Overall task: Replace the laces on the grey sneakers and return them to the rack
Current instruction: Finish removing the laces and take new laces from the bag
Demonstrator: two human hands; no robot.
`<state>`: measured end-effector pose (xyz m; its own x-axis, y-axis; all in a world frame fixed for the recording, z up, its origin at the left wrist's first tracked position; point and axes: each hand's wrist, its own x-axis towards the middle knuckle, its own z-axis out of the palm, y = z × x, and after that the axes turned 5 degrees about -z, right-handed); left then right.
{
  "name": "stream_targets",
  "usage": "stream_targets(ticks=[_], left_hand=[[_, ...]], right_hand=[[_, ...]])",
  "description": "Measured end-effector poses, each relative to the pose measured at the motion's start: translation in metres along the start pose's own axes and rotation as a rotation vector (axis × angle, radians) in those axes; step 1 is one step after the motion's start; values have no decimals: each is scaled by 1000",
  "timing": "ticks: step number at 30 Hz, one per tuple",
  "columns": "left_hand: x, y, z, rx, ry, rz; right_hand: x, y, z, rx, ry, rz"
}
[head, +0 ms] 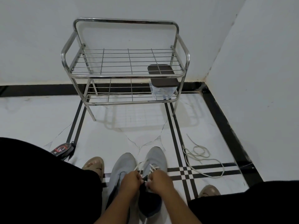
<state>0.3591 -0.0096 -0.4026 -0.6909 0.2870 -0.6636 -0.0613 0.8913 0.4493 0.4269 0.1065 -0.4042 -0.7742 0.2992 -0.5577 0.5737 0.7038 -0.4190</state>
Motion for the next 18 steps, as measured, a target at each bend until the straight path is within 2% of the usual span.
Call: stream_targets(ticks=[1, 2, 4, 7, 8, 10, 14, 15, 18], left_hand=[[-1, -1, 0, -1, -4, -1], [-1, -2, 1, -2, -3, -2], [-2, -4, 0, 8, -4, -1], [2, -4, -3, 147, -42, 37], [2, -2, -4, 187, -53, 48], [3, 2, -4, 235, -65, 53], [-2, 10, -1, 345, -72, 68], [-3, 12, -1, 369, -74, 78], [-5, 11, -1, 421, -104, 83]], right_hand=[[-2, -1, 10, -125, -10, -36], [-2, -2, 13, -131, 16, -17], [0, 2, -2, 146, 137, 132], [6, 22, -60, 722, 479, 335], [6, 29, -75, 818, 536, 350], [4, 30, -88, 698, 469, 328], [-11, 23, -46, 278, 433, 410], [-16, 21, -34, 239, 352, 360], [-23, 20, -7, 278, -45, 197]])
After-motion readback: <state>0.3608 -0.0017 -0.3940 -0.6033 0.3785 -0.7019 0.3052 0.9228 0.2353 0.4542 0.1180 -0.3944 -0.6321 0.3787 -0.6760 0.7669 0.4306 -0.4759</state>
